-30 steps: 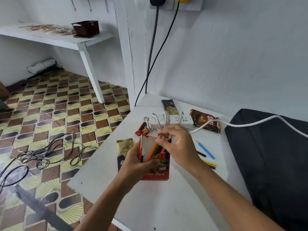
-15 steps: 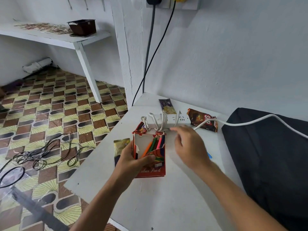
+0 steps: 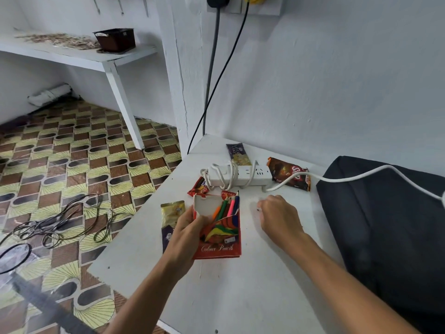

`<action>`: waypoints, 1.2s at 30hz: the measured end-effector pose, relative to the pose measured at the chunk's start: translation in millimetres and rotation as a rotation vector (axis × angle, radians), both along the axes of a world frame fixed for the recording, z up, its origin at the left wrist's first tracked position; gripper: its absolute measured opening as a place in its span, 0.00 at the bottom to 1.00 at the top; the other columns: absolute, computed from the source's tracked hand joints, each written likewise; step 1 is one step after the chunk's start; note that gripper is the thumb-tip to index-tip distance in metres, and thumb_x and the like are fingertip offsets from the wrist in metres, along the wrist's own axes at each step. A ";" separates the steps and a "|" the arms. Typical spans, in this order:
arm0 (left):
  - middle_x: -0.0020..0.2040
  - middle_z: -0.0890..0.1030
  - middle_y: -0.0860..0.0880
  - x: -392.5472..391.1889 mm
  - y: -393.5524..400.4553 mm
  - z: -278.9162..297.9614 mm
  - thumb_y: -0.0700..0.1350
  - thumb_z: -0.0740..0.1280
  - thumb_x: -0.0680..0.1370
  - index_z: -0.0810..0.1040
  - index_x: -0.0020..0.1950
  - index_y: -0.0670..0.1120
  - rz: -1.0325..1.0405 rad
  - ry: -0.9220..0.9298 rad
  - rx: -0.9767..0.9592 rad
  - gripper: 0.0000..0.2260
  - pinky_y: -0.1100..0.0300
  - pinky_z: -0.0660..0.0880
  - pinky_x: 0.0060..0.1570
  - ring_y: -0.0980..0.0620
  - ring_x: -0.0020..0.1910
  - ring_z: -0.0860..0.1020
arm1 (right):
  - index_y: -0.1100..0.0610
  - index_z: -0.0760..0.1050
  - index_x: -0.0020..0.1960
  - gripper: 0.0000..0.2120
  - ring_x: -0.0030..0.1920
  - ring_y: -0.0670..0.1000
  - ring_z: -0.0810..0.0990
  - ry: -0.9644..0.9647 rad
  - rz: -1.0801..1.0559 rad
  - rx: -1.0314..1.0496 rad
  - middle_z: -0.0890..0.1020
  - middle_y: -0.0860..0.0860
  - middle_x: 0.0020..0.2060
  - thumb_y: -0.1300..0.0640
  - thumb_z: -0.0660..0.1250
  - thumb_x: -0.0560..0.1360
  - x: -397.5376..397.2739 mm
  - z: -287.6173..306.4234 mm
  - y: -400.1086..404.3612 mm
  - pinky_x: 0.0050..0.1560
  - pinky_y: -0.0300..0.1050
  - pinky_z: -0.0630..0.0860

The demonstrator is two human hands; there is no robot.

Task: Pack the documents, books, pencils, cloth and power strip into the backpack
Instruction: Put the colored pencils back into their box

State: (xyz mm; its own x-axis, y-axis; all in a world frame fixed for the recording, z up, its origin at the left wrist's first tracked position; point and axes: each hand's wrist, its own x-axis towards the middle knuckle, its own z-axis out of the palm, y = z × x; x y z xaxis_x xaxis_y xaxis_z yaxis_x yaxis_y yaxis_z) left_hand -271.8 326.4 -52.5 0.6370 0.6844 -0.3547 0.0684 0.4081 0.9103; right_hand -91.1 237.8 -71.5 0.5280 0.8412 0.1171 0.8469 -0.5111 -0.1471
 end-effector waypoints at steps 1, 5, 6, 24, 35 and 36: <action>0.39 0.85 0.48 0.0 0.3 -1.0 0.41 0.62 0.80 0.73 0.53 0.50 0.003 0.011 0.010 0.05 0.51 0.81 0.44 0.48 0.39 0.84 | 0.60 0.78 0.54 0.12 0.53 0.53 0.76 0.014 0.012 0.059 0.80 0.55 0.49 0.65 0.57 0.79 0.5 0.1 0.1 0.45 0.43 0.74; 0.41 0.85 0.49 -0.5 1.9 -2.4 0.43 0.65 0.79 0.72 0.53 0.52 -0.010 0.048 0.060 0.06 0.49 0.81 0.47 0.46 0.41 0.85 | 0.62 0.78 0.59 0.12 0.47 0.46 0.76 0.194 0.041 0.520 0.79 0.55 0.50 0.65 0.63 0.78 -2.8 17.6 5.5 0.48 0.28 0.71; 0.40 0.85 0.49 -0.7 1.7 -1.7 0.42 0.65 0.78 0.72 0.52 0.52 -0.019 0.045 0.068 0.06 0.51 0.81 0.45 0.47 0.41 0.85 | 0.62 0.79 0.56 0.10 0.44 0.43 0.76 0.269 0.040 0.636 0.80 0.55 0.48 0.66 0.64 0.77 -5.1 25.6 7.1 0.46 0.26 0.70; 0.42 0.86 0.45 -2.0 -3.8 4.4 0.54 0.57 0.80 0.75 0.56 0.49 0.012 -0.066 -0.003 0.13 0.50 0.80 0.46 0.43 0.42 0.85 | 0.56 0.76 0.46 0.06 0.39 0.43 0.81 0.764 0.111 0.687 0.81 0.48 0.37 0.61 0.72 0.72 -45.1 54.8 21.6 0.39 0.30 0.75; 0.41 0.85 0.46 -4.0 -4.1 6.4 0.54 0.58 0.80 0.76 0.53 0.50 0.017 -0.050 0.003 0.11 0.51 0.80 0.45 0.44 0.41 0.85 | 0.52 0.80 0.42 0.07 0.53 0.47 0.72 0.492 0.160 0.413 0.80 0.48 0.46 0.50 0.74 0.70 -42.2 47.0 22.4 0.52 0.39 0.70; 0.40 0.85 0.47 -3.7 -4.2 7.7 0.54 0.57 0.80 0.76 0.53 0.50 0.014 -0.052 0.004 0.11 0.53 0.80 0.43 0.45 0.40 0.85 | 0.52 0.80 0.42 0.07 0.54 0.47 0.72 0.490 0.155 0.396 0.80 0.48 0.46 0.49 0.74 0.70 -42.7 45.9 21.9 0.54 0.42 0.71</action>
State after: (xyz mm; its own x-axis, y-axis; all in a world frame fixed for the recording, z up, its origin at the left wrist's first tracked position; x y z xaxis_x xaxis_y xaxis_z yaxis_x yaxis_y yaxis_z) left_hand -275.5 322.2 -44.9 0.6447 0.6948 -0.3188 0.0149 0.4055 0.9140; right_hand -133.8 259.7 -25.6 0.4748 0.8546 0.2102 0.6933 -0.2161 -0.6875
